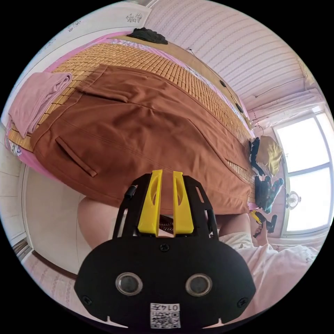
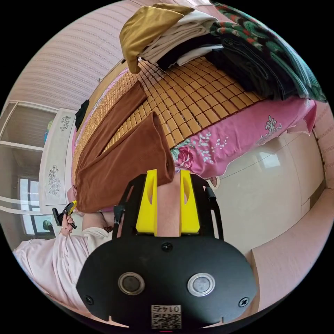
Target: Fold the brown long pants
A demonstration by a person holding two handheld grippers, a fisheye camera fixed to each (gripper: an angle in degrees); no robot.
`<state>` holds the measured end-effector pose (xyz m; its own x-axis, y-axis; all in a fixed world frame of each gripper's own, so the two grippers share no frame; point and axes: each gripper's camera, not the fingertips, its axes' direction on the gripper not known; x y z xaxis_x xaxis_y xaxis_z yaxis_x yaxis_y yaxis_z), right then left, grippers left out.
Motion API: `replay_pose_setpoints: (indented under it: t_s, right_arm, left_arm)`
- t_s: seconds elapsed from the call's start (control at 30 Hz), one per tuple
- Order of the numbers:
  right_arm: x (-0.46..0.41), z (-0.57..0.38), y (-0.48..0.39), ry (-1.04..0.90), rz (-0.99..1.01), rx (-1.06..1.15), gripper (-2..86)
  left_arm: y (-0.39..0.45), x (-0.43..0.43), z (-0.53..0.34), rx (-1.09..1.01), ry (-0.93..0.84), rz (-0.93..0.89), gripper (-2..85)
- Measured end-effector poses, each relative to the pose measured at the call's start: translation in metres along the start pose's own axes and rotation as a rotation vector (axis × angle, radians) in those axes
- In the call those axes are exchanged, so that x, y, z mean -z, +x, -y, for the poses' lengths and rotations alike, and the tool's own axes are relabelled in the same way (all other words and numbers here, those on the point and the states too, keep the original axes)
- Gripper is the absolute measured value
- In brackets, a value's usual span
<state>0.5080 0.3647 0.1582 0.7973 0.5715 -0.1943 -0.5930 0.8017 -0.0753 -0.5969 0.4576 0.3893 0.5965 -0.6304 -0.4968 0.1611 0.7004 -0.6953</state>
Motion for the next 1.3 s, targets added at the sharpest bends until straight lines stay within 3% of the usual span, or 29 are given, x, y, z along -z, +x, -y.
replay_pose_setpoints:
  t_s: [0.17, 0.37, 0.53, 0.93, 1.0, 1.3]
  right_arm:
    - [-0.029, 0.024, 0.008, -0.168, 0.12, -0.026, 6.6]
    - [0.012, 0.017, 0.004, -0.09, -0.065, 0.107, 1.2]
    - [0.042, 0.008, 0.036, -0.013, 0.109, 0.032, 0.7]
    - [0.051, 0.002, 0.021, -0.027, 0.023, 0.046, 0.6]
    - [0.053, 0.001, 0.016, -0.022, 0.018, 0.055, 0.6]
    - [0.058, 0.0, -0.011, -0.024, -0.031, 0.093, 0.6]
  left_arm:
    - [-0.066, 0.043, -0.018, 0.188, 0.097, -0.032, 6.0]
    - [-0.141, 0.082, -0.053, 0.408, 0.207, -0.103, 5.5]
    - [-0.187, 0.114, -0.072, 0.509, 0.274, -0.086, 5.3]
    - [-0.257, 0.119, -0.041, 0.667, 0.306, -0.288, 13.3]
    - [-0.256, 0.119, -0.039, 0.669, 0.291, -0.236, 13.1]
    - [-0.276, 0.132, -0.051, 0.693, 0.257, -0.271, 0.6]
